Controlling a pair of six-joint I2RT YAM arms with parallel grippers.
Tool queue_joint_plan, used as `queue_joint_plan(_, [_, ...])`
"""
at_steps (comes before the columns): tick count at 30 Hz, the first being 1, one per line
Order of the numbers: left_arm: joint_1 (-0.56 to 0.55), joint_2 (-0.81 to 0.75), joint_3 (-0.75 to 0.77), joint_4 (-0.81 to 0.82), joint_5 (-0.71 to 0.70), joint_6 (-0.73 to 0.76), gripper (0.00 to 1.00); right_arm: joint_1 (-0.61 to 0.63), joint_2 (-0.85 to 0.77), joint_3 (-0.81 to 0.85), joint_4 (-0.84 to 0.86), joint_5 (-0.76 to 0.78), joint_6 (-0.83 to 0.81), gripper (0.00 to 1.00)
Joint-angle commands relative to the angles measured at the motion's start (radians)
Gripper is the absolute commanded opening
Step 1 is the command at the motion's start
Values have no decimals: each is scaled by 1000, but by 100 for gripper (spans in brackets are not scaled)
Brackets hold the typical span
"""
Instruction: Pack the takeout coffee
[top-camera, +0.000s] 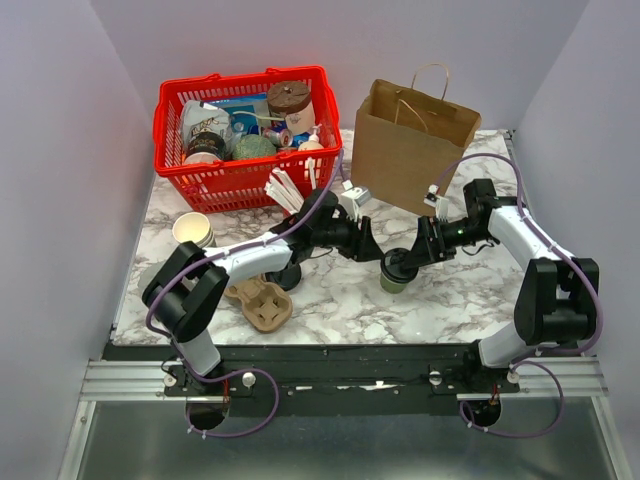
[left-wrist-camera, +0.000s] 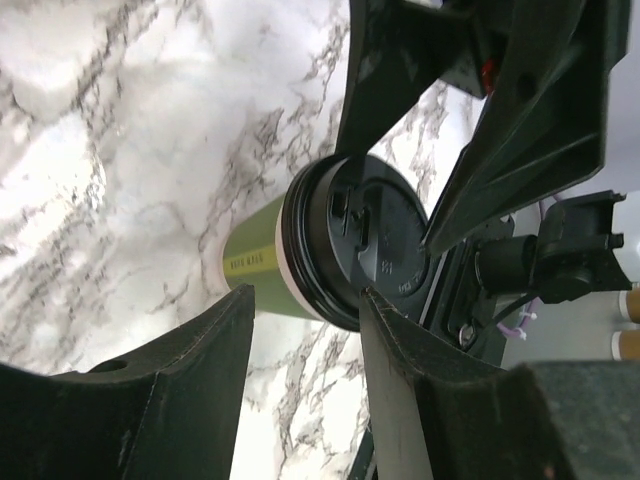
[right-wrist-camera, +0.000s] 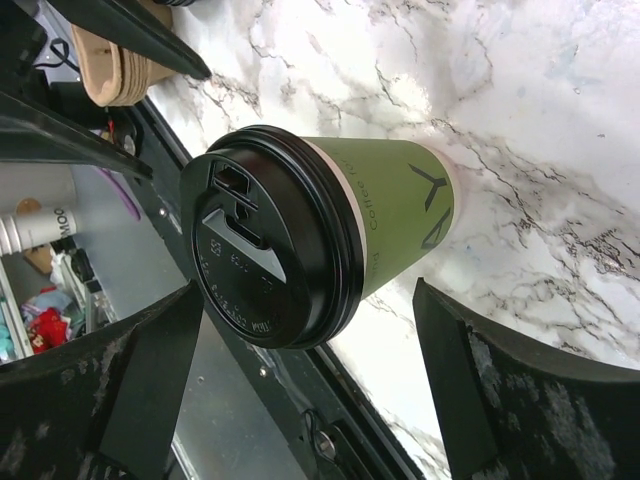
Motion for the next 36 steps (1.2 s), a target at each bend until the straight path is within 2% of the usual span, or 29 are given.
queue_joint_plan(1, [-11, -7, -13, 29, 18, -27, 55, -2, 14, 14, -9, 27, -21, 93])
queue_joint_plan(10, [-17, 0, -33, 98, 59, -57, 55, 4, 31, 28, -6, 62, -1, 92])
queue_joint_plan(27, [-28, 43, -27, 63, 59, -38, 55, 60, 71, 85, 0, 144, 20, 92])
queue_joint_plan(36, [-12, 71, -53, 106, 56, -92, 52, 61, 75, 76, -3, 98, -12, 92])
